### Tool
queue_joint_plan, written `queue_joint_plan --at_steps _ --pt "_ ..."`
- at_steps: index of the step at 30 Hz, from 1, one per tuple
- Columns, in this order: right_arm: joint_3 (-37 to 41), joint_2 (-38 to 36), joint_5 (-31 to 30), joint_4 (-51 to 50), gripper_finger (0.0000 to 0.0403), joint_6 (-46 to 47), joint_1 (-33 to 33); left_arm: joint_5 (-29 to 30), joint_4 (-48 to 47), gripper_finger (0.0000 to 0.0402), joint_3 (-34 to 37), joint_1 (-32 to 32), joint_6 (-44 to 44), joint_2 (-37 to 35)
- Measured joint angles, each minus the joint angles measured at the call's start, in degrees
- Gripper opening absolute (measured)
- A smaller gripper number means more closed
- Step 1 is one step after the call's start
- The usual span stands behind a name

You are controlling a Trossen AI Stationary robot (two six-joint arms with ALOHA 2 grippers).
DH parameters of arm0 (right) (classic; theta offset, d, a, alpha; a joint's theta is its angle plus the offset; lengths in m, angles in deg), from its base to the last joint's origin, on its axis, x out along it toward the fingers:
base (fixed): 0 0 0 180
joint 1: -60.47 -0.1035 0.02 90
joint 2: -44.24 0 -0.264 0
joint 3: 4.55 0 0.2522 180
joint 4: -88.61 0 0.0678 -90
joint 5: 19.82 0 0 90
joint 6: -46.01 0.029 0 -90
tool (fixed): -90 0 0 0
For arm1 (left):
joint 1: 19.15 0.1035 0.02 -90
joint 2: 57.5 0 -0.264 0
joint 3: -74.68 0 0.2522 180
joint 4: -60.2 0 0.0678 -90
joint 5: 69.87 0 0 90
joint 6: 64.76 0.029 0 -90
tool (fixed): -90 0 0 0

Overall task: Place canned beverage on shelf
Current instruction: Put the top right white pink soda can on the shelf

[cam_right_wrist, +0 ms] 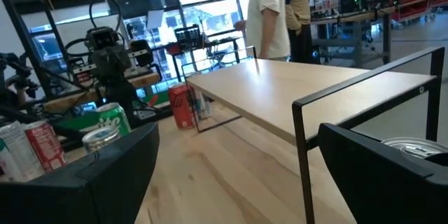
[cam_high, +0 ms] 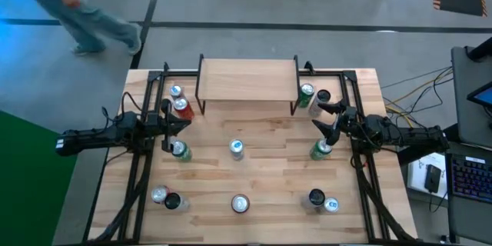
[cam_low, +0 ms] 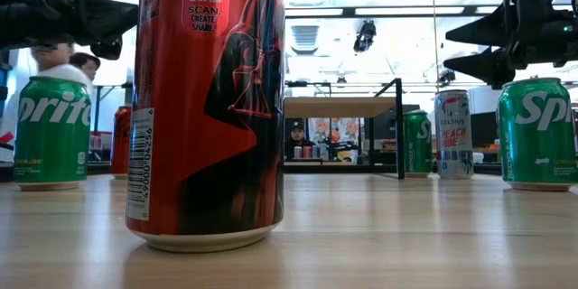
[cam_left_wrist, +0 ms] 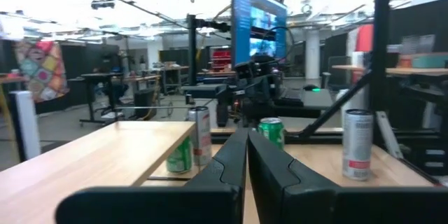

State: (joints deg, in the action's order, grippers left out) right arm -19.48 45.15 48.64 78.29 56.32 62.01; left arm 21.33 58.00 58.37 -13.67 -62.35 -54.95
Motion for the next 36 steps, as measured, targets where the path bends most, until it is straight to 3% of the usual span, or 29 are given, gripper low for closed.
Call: queue_joint_plan --at_steps 6,14,21,24,31,36 --pt "0.00 0.00 -0.13 0.02 0.0379 -1.41 0.00 0.48 -0.01 0.0000 0.00 -0.01 -1.60 0.11" --pt "0.00 0.00 -0.15 0.07 0.0379 -3.79 0.00 8.78 0.00 0.0000 0.00 0.00 -1.59 0.11" --pt "0.00 0.00 -0.15 0.07 0.0379 -4.46 0.00 9.48 0.03 0.0000 0.07 -0.02 -1.98 1.61" --pt "0.00 0.00 -0.12 0.07 0.0379 -4.95 0.00 12.78 1.40 0.0004 0.09 0.00 -3.94 2.93" --pt "0.00 0.00 -0.15 0.11 0.0379 -1.75 0.00 17.87 6.69 0.0054 -0.20 0.00 -4.47 7.92" --pt "0.00 0.00 -5.24 0.52 0.0379 0.28 -0.02 19.63 8.35 0.0101 -2.37 -0.02 -4.18 11.81"
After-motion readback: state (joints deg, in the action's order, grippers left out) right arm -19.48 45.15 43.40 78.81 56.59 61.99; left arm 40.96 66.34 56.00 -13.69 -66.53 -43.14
